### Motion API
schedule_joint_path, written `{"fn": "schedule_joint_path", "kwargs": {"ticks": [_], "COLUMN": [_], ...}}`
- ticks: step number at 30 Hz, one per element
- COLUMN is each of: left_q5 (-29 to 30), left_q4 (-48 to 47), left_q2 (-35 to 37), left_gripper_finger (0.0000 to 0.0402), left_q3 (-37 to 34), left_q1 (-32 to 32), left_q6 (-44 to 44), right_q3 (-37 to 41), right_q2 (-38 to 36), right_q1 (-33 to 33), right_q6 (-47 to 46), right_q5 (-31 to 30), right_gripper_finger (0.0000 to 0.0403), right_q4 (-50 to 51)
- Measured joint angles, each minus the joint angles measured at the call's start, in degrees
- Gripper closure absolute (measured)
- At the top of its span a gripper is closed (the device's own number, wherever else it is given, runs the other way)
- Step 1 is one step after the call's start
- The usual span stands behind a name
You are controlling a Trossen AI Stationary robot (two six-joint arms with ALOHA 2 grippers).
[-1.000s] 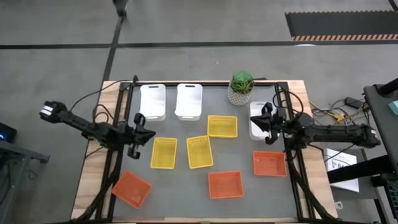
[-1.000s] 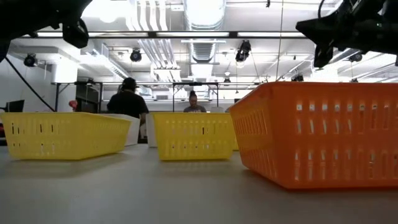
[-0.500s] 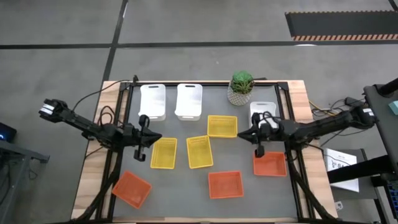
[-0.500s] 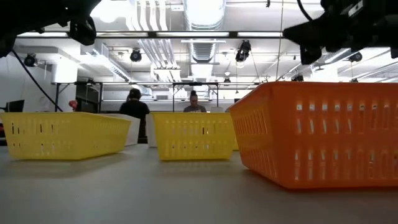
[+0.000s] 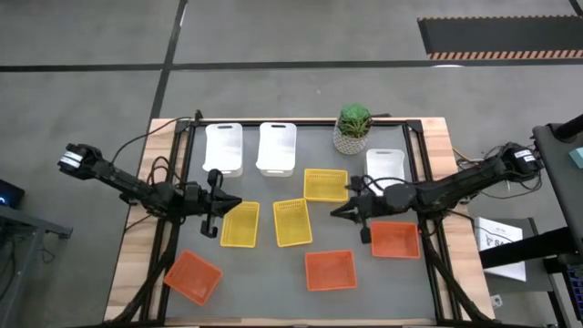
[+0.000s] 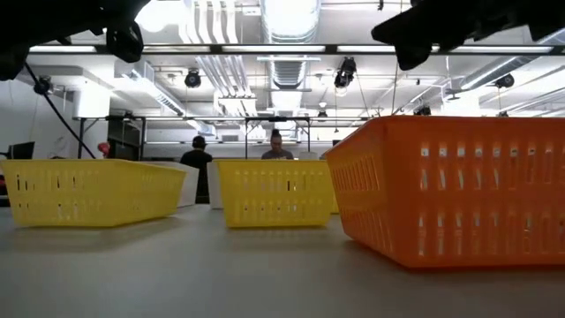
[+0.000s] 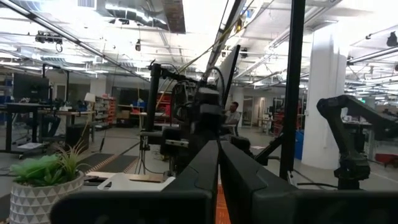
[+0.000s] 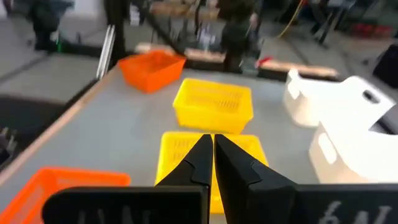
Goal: Stack baskets by color
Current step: Stack the bottom right yellow bin on top of the bottom left yellow bin
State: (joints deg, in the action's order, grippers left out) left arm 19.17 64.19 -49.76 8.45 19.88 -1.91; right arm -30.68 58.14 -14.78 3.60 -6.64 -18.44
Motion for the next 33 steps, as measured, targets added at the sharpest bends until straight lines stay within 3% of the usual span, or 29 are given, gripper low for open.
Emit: {"fn": "schedule_joint_path", "kwargs": {"ticks": [4,12,19,28,33], "left_q5": [0.3,0.9,0.9,0.9,0.9], "left_q4": [1.1,4.5,4.4,4.3,4.2], "left_q2": [-1.7,-5.0,-9.3,-18.8,-22.4], "left_gripper_finger": [0.0402,0.0402,0.0402,0.0402,0.0402], "left_q3": [0.1,0.1,1.7,9.7,13.4], "left_q1": [0.0,0.0,0.0,0.0,0.0], "left_q6": [0.1,0.1,0.2,0.2,0.0], "right_q3": [-5.2,-10.7,-10.8,-9.0,-8.8], "right_q2": [3.4,7.1,5.3,5.6,7.8], "right_q1": [-2.5,-7.4,-9.4,-8.8,-7.1], "right_q6": [-0.1,1.0,7.3,17.2,17.0], "right_q5": [0.0,0.0,0.2,1.1,1.0], "right_gripper_finger": [0.0394,0.0394,0.0394,0.0394,0.0394], "right_q4": [7.4,12.9,11.2,4.8,-2.5]}}
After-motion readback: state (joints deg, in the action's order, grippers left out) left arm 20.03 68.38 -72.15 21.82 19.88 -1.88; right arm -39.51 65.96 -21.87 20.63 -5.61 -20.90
